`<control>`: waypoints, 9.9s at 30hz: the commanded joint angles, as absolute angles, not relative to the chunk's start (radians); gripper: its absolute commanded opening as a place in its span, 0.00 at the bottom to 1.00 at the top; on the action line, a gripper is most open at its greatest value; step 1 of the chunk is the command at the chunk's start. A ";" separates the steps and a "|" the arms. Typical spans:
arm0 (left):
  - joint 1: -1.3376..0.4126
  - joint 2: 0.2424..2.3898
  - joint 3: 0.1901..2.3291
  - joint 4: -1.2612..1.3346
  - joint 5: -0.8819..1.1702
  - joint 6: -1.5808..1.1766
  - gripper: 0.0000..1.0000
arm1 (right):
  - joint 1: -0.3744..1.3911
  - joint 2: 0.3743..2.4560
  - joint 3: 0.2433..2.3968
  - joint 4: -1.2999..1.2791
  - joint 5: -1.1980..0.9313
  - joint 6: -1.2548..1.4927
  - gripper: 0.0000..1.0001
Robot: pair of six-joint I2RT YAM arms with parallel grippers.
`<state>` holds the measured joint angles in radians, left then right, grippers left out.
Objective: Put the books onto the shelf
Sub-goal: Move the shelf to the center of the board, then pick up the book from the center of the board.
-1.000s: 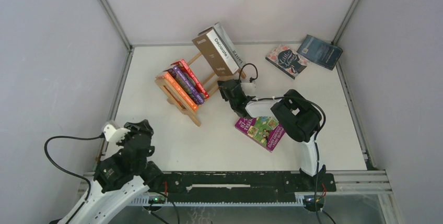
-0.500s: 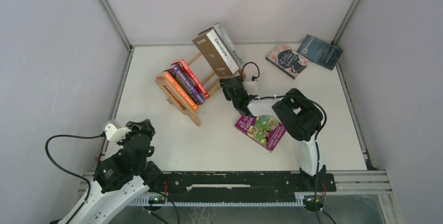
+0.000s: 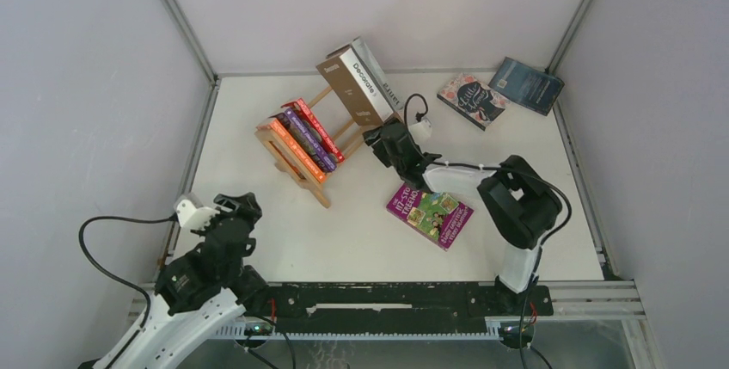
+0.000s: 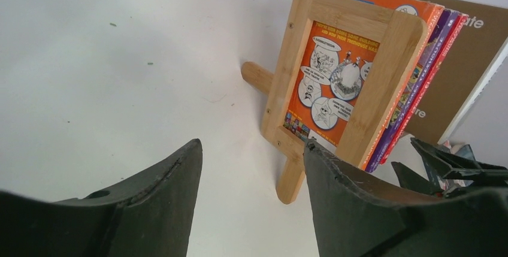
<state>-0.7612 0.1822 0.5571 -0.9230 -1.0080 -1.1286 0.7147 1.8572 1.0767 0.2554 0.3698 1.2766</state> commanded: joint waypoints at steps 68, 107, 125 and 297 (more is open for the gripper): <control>-1.271 1.828 0.952 0.135 -0.384 -1.266 0.86 | 0.203 1.553 0.810 -0.403 -0.083 0.594 0.64; -1.227 1.695 0.839 -0.224 -0.588 -1.488 0.96 | 0.462 1.204 0.621 -0.656 -0.337 0.633 0.64; -1.218 1.728 0.847 -0.215 -0.540 -1.464 0.96 | 0.339 1.032 0.551 -0.639 -0.423 0.671 0.63; -1.263 1.121 0.574 0.054 -0.427 -1.274 0.00 | 0.329 0.659 0.231 -0.141 -0.814 1.082 0.39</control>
